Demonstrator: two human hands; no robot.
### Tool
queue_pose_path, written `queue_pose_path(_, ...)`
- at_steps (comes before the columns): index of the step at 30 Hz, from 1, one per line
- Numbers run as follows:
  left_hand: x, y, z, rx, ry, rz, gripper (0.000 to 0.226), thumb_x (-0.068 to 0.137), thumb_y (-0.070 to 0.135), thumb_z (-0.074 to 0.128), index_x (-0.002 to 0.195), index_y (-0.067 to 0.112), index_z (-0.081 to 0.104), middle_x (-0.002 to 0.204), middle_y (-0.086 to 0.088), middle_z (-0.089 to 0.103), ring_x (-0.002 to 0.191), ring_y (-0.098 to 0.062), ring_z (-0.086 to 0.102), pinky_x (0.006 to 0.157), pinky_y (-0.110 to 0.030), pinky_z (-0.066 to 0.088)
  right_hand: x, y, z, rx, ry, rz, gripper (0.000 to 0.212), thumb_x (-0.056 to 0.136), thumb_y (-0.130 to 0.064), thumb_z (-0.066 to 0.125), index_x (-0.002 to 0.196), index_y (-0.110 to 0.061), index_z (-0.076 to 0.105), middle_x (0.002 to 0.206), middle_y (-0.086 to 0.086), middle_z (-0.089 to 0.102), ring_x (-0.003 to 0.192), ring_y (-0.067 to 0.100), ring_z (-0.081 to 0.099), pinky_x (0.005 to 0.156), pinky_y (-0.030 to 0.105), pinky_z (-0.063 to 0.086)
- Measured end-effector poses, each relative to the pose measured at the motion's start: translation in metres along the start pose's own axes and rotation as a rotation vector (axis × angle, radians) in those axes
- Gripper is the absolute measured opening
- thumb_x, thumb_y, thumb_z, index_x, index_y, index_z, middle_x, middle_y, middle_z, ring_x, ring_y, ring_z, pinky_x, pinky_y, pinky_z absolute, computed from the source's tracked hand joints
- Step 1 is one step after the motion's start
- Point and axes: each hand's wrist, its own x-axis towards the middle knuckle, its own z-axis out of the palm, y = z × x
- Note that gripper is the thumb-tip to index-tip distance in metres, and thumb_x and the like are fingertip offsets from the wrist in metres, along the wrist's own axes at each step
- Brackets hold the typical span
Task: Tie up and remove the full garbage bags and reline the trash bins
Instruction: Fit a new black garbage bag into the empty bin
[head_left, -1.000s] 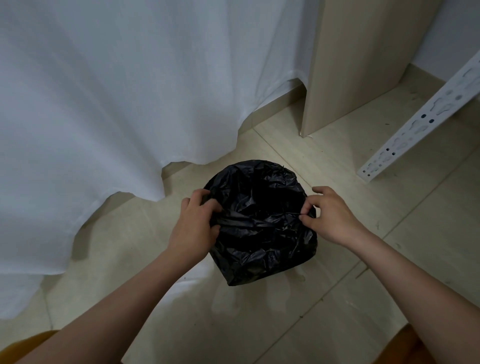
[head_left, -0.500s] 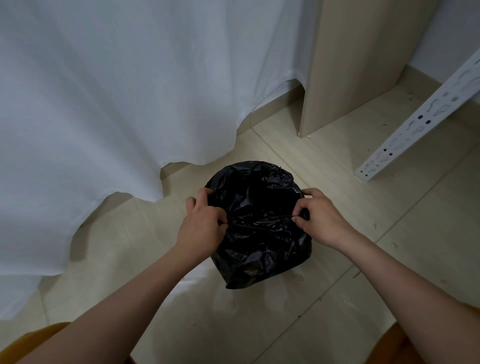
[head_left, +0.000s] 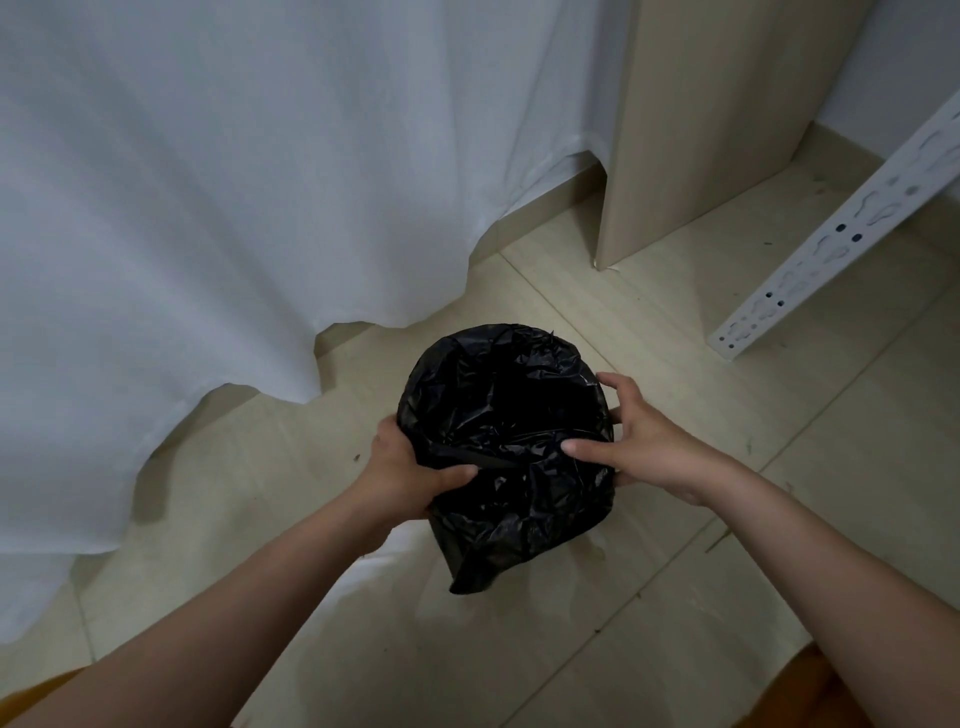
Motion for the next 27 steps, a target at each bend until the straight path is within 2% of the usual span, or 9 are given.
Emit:
queue_pose_path(3,0.007,-0.002,0.003,-0.088,0.008,-0.040,0.055,0.082,-0.007,0.064,0.121,0.020,0.035,0.118,-0.006,0.053,0.093,-0.016,0.060,0.056,-0.026,0.054,0.007,0.003,0.008,0.122,0.022,0.081,0.065,0.092,-0.017,0.064,0.142,-0.032,0.024,0.125,0.001,0.055,0.106,0.023,0.064,0.082,0.047,0.059)
queue_pose_path(7,0.014,0.005,-0.006,-0.148,0.107,0.089,0.068,0.083,-0.012,0.057,0.139,0.022,0.038,0.114,0.010,0.054,0.094,-0.011,0.060,0.058,-0.024,0.054,0.009,0.000,0.014,0.168,-0.052,0.205,0.052,0.090,0.002,0.058,0.130,-0.017,0.032,0.125,0.009,0.053,0.103,0.025,0.064,0.076,0.047,0.060)
queue_pose_path(10,0.019,0.013,-0.012,-0.165,0.259,0.121,0.074,0.086,-0.007,0.058,0.148,0.019,0.029,0.138,0.004,0.041,0.107,-0.015,0.055,0.075,-0.027,0.053,0.008,-0.006,0.009,0.198,-0.152,0.288,0.062,0.087,-0.011,0.070,0.134,-0.019,0.032,0.117,0.005,0.059,0.097,0.027,0.067,0.077,0.044,0.060)
queue_pose_path(14,0.018,0.023,-0.013,0.195,0.420,-0.066,0.059,0.088,0.016,0.057,0.141,0.009,0.034,0.142,-0.007,0.022,0.125,-0.031,0.036,0.097,-0.036,0.040,0.015,-0.013,0.002,0.115,0.099,0.136,0.088,0.083,-0.027,0.076,0.149,-0.025,0.019,0.123,0.001,0.052,0.110,0.021,0.060,0.091,0.040,0.054)
queue_pose_path(17,0.008,0.022,-0.010,0.141,0.237,-0.228,0.055,0.086,0.016,0.058,0.135,0.017,0.033,0.135,-0.011,0.033,0.114,-0.032,0.047,0.083,-0.042,0.051,0.023,-0.015,0.004,0.073,0.242,0.035,0.069,0.088,-0.026,0.069,0.146,-0.023,0.033,0.127,0.002,0.051,0.111,0.025,0.060,0.099,0.042,0.050)
queue_pose_path(19,0.003,0.016,-0.008,-0.019,0.097,-0.270,0.062,0.086,0.008,0.058,0.135,0.029,0.026,0.121,-0.012,0.049,0.098,-0.032,0.060,0.066,-0.041,0.055,0.025,-0.013,0.010,0.102,0.178,0.026,0.057,0.089,-0.018,0.068,0.140,-0.020,0.042,0.118,0.001,0.058,0.107,0.022,0.062,0.099,0.043,0.051)
queue_pose_path(22,0.008,0.009,-0.009,-0.129,0.038,-0.217,0.075,0.087,-0.005,0.050,0.140,0.037,0.018,0.105,-0.008,0.055,0.089,-0.030,0.064,0.057,-0.038,0.056,0.024,-0.011,0.018,0.148,0.056,0.065,0.052,0.089,-0.013,0.067,0.131,-0.018,0.036,0.118,0.004,0.059,0.104,0.021,0.064,0.092,0.040,0.055)
queue_pose_path(24,0.014,0.007,-0.012,-0.194,0.048,-0.165,0.081,0.084,-0.013,0.045,0.142,0.037,0.022,0.110,-0.006,0.055,0.092,-0.028,0.062,0.057,-0.036,0.057,0.022,-0.010,0.016,0.190,-0.010,0.136,0.053,0.089,-0.015,0.068,0.130,-0.018,0.034,0.124,0.006,0.058,0.107,0.021,0.064,0.087,0.035,0.057)
queue_pose_path(27,0.018,0.008,-0.015,-0.219,0.045,-0.051,0.088,0.082,-0.017,0.046,0.147,0.037,0.024,0.113,0.004,0.054,0.105,-0.024,0.057,0.080,-0.040,0.056,0.016,-0.011,0.008,0.132,-0.152,0.255,0.047,0.089,-0.029,0.069,0.128,-0.015,0.047,0.116,0.006,0.068,0.099,0.023,0.070,0.090,0.035,0.056)
